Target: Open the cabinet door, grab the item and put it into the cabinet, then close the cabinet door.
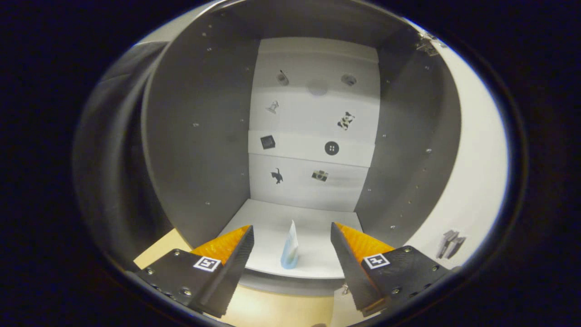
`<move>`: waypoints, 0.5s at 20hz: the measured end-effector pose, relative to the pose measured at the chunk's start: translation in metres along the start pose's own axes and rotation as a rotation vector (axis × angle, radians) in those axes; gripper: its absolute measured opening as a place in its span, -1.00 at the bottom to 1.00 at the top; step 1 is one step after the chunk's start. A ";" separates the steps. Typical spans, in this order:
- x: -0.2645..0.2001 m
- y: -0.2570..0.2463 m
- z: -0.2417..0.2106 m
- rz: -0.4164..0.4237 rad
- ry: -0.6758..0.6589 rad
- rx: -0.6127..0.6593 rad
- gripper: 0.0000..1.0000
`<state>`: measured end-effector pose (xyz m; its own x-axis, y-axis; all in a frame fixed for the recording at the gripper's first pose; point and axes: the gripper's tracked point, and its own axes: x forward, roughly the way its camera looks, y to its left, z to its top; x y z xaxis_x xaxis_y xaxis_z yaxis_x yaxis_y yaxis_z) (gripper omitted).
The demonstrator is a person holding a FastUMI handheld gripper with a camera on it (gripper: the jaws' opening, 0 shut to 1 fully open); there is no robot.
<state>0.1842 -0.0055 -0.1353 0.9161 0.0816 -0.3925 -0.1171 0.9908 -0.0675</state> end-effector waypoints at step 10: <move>-0.137 0.028 -0.019 -0.037 -0.108 -0.049 0.96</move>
<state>0.0485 0.0093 -0.1008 0.9558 0.0587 -0.2881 -0.0986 0.9871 -0.1261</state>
